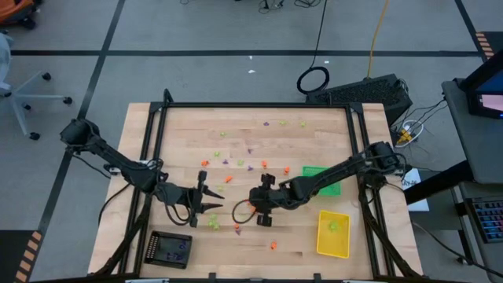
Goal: Sort Halloween decoration
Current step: Put the orange skeleton toy into the green bin
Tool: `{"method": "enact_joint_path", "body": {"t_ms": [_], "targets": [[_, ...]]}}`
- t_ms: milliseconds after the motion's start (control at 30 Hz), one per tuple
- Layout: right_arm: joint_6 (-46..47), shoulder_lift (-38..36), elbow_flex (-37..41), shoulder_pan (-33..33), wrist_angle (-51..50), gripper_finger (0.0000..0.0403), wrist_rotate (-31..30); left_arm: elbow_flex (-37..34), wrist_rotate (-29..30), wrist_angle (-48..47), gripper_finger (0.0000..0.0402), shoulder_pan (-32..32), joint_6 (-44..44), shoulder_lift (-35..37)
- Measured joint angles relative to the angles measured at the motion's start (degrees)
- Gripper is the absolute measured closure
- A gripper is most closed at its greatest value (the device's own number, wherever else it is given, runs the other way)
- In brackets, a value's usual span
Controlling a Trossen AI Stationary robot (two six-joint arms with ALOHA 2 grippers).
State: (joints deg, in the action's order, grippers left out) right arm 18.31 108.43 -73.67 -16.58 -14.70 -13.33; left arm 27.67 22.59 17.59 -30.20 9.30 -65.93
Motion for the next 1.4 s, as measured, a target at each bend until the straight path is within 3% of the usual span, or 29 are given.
{"method": "enact_joint_path", "body": {"t_ms": [67, 433, 667, 1033, 1400], "targets": [[-0.2, 1.9, 0.0, 1.2, -0.2, 0.0293, 2.8, -0.1, 0.0, -0.6, 0.0291, 0.2, -0.4, -0.1], [-2.4, 7.7, 0.0, 4.0, 4.1, 0.0293, 6.5, -0.1, 0.1, -1.2, 0.0291, 0.2, -1.5, -0.2], [-2.6, 7.8, 0.0, 4.2, 3.3, 0.0304, 7.5, -0.1, 0.1, -1.4, 0.0291, 0.2, -1.5, -0.2], [-2.7, 7.8, 0.0, 4.1, 3.3, 0.0391, 7.5, -0.1, 0.2, -1.8, 0.0291, 0.2, -3.1, -0.2], [-3.7, 2.5, 0.1, 2.2, -1.8, 0.0381, 7.9, 0.0, 0.2, -2.1, 0.0291, 0.2, -9.5, -0.7]]}}
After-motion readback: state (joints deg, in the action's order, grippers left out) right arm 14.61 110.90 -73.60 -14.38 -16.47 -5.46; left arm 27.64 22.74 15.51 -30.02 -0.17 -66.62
